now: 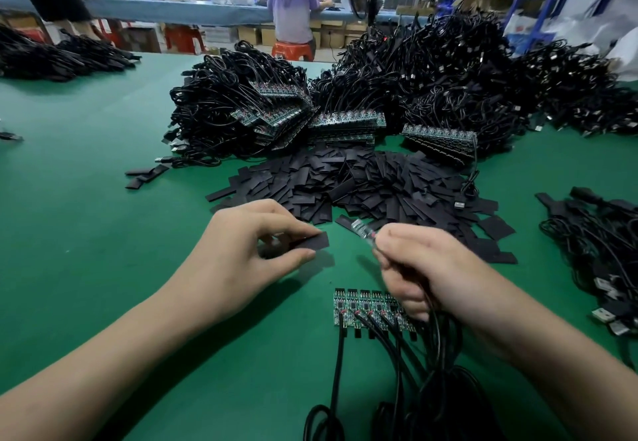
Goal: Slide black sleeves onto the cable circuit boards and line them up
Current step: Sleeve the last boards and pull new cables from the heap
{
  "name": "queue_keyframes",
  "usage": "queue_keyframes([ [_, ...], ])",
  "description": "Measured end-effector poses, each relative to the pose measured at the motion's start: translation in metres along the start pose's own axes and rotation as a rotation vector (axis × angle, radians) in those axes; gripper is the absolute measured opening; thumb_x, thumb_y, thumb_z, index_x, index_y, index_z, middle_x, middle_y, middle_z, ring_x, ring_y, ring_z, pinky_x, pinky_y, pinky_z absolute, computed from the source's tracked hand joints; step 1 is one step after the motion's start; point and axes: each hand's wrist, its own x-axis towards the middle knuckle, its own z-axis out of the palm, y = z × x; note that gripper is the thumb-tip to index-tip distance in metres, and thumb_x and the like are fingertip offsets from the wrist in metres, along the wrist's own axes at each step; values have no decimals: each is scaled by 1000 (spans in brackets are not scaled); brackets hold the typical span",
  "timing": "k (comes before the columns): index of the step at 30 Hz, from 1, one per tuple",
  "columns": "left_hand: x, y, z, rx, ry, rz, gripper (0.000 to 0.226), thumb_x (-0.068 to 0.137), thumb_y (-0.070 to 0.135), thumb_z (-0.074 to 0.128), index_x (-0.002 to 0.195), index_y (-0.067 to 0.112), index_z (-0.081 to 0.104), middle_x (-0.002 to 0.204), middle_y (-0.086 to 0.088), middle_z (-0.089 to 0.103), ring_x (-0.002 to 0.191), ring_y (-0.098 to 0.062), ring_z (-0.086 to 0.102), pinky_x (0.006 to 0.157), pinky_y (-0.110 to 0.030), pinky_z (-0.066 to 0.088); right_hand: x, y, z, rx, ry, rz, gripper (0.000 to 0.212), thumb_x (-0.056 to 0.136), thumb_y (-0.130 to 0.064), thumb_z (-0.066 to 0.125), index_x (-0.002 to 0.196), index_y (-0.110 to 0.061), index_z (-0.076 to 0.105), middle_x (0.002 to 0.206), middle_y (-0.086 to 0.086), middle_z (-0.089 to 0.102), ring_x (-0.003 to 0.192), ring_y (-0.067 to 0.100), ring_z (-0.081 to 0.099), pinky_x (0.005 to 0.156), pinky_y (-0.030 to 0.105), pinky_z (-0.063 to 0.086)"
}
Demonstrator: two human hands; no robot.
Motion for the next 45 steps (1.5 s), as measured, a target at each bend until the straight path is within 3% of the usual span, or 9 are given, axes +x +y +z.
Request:
queue_keyframes([
  [4,-2,5,3,-68,-14,53,20,80,20,84,100,25,82,93,10,71,86,-13,68,75,-18,53,1,7,8,-463,106,-79,37,105,-44,48,73,-26,51,54,-10,49,47,4,37,54,27,32],
  [6,-2,5,2,-75,-7,71,21,80,21,84,100,25,82,93,10,71,87,-13,68,77,-17,52,0,7,9,-541,134,-108,36,103,-48,47,74,-28,53,56,-10,53,47,4,38,56,30,33],
  [13,-1,4,3,-162,-5,46,20,80,26,80,99,25,83,92,9,71,79,-14,66,67,-13,46,1,6,6,-398,88,-89,37,106,-40,50,73,-23,51,55,-11,47,49,6,33,54,27,28],
  [18,-1,3,2,-147,6,65,18,82,28,78,99,29,83,91,11,71,83,-12,68,67,-12,48,0,8,6,-383,85,-89,37,106,-38,49,72,-24,51,54,-11,46,49,7,32,53,25,28],
  [24,-1,0,1,-68,-57,156,18,86,28,77,103,31,81,92,16,66,79,-8,63,67,-10,44,-3,6,5,-506,31,-121,36,105,-43,50,74,-24,50,61,-3,43,54,12,34,56,35,27],
  [30,0,-2,-7,115,-209,367,23,94,33,72,116,32,76,105,15,59,92,-3,62,78,-28,53,-5,5,4,-584,-30,-114,35,104,-40,53,77,-17,51,62,0,41,56,12,33,56,36,27],
  [36,-3,3,2,7,-167,387,22,92,24,75,113,24,78,102,8,59,90,-11,62,76,-27,52,-7,5,5,-548,-36,-115,33,104,-40,54,78,-19,57,61,-4,36,56,12,30,55,34,24],
  [42,-3,10,6,-46,-76,370,20,85,26,81,103,18,81,93,9,67,84,-5,66,77,-21,52,-6,3,9,-482,-54,-153,36,98,-51,50,82,-20,62,63,0,37,59,19,30,58,37,23],
  [45,-4,12,7,-107,-42,328,18,82,26,82,98,17,82,90,10,70,82,-5,68,78,-17,51,-6,3,8,-483,-67,-153,34,102,-46,51,83,-19,62,63,-1,36,59,19,29,59,37,23],
])
